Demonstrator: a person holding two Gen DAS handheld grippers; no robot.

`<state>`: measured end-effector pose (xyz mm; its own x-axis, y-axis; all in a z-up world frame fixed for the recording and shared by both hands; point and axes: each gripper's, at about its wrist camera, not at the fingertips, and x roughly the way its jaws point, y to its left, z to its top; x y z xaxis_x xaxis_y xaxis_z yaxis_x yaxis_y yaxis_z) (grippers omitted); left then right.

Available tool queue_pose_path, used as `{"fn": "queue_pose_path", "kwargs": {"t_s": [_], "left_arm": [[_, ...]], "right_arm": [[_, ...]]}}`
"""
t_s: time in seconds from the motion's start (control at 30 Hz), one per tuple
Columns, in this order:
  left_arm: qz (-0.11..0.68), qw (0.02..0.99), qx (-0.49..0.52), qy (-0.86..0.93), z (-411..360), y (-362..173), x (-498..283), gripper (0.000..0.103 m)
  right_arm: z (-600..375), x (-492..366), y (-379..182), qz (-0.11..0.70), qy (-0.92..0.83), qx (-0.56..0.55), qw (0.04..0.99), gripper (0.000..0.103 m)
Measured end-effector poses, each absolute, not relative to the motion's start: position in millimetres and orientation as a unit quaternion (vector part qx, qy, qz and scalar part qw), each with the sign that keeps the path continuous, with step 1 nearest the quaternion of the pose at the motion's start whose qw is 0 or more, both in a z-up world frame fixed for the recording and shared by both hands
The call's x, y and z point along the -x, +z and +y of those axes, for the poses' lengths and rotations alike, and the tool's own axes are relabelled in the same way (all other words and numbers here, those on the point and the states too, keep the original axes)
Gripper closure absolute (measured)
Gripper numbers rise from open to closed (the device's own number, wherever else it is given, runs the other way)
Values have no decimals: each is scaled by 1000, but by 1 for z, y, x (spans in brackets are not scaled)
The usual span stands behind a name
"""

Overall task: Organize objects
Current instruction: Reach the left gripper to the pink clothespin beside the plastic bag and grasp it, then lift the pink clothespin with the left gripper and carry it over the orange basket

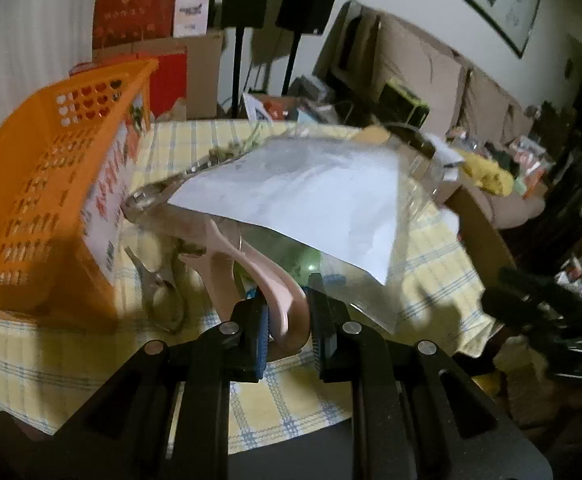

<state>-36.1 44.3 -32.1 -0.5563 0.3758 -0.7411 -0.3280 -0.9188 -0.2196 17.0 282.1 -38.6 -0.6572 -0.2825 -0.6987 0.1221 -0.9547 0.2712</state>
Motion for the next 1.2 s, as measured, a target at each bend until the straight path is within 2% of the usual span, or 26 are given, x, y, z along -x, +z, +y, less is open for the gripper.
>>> {"fn": "queue_pose_path", "kwargs": {"t_s": [0.1, 0.17, 0.23, 0.47, 0.63, 1.03, 1.2], "left_arm": [[-51, 204, 418, 884, 37, -21, 41, 87], [-56, 200, 419, 884, 32, -17, 47, 87], [-59, 194, 419, 885, 27, -14, 52, 87], [-82, 184, 414, 888, 2, 1, 63, 87], [-96, 192, 428, 878, -6, 0, 71, 87], [-104, 198, 393, 892, -39, 32, 42, 86], [-102, 205, 364, 903, -46, 54, 21, 86]], "right_arm": [[275, -14, -41, -95, -900, -407, 127, 21], [261, -7, -46, -70, -893, -421, 139, 35], [249, -3, -51, -51, -888, -431, 153, 41], [212, 21, -57, -7, -879, -433, 197, 52], [193, 46, -73, -16, -854, -463, 236, 58], [156, 30, -42, 3, -857, -431, 282, 58], [124, 36, -46, 9, -840, -441, 316, 58]]}}
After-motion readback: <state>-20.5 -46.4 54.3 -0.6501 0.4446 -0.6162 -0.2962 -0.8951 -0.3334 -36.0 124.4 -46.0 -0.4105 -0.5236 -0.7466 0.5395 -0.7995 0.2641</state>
